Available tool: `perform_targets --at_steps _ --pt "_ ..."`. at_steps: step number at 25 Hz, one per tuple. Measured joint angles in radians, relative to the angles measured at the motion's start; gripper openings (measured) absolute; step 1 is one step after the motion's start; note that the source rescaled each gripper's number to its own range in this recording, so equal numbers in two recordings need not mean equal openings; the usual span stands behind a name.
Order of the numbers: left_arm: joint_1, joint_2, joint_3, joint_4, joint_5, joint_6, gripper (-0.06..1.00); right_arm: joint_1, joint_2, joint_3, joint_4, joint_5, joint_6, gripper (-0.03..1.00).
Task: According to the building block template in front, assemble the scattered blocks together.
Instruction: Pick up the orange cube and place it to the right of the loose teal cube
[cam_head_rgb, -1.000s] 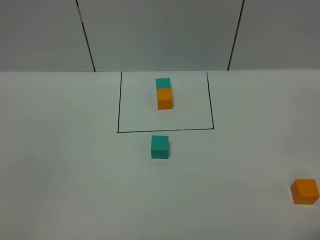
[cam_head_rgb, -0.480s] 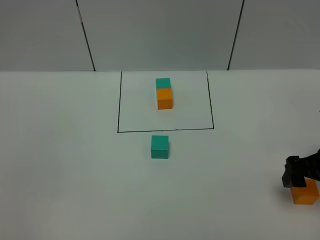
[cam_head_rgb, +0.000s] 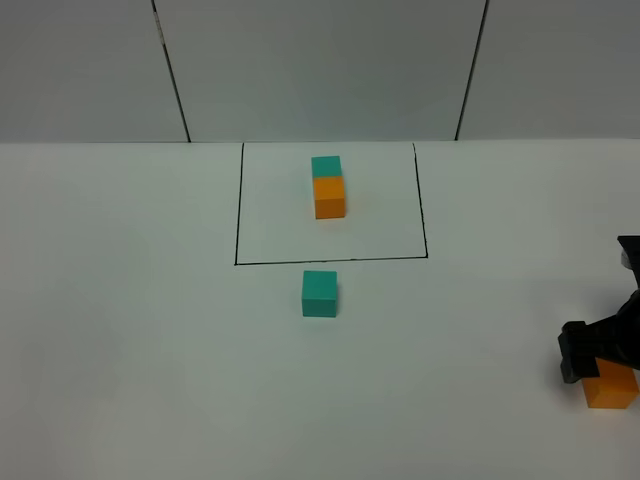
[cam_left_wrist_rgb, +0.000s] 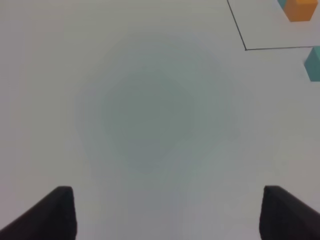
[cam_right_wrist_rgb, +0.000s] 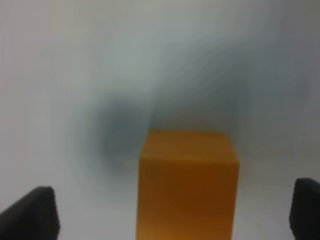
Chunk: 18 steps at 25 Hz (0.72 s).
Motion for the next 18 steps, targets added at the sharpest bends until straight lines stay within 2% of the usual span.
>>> perform_targets --at_steps 8,11,13,15,16,17,18 --pt "0.000 0.000 0.000 0.000 0.000 0.001 0.68 0.000 0.073 0.000 -0.043 -0.023 0.042 0.86" --pt "0.000 0.000 0.000 0.000 0.000 0.001 0.68 0.000 0.082 0.000 -0.048 -0.024 0.050 0.76" --pt "0.000 0.000 0.000 0.000 0.000 0.001 0.68 0.000 0.083 -0.001 -0.049 -0.021 0.056 0.62" --pt "0.000 0.000 0.000 0.000 0.000 0.001 0.68 0.000 0.083 -0.001 -0.050 -0.012 0.062 0.42" --pt "0.000 0.000 0.000 0.000 0.000 0.001 0.68 0.000 0.083 -0.001 -0.050 -0.008 0.062 0.31" --pt "0.000 0.000 0.000 0.000 0.000 0.001 0.68 0.000 0.083 -0.001 -0.050 -0.004 0.062 0.12" --pt "0.000 0.000 0.000 0.000 0.000 0.001 0.68 0.000 0.083 -0.001 -0.050 0.000 0.062 0.00"
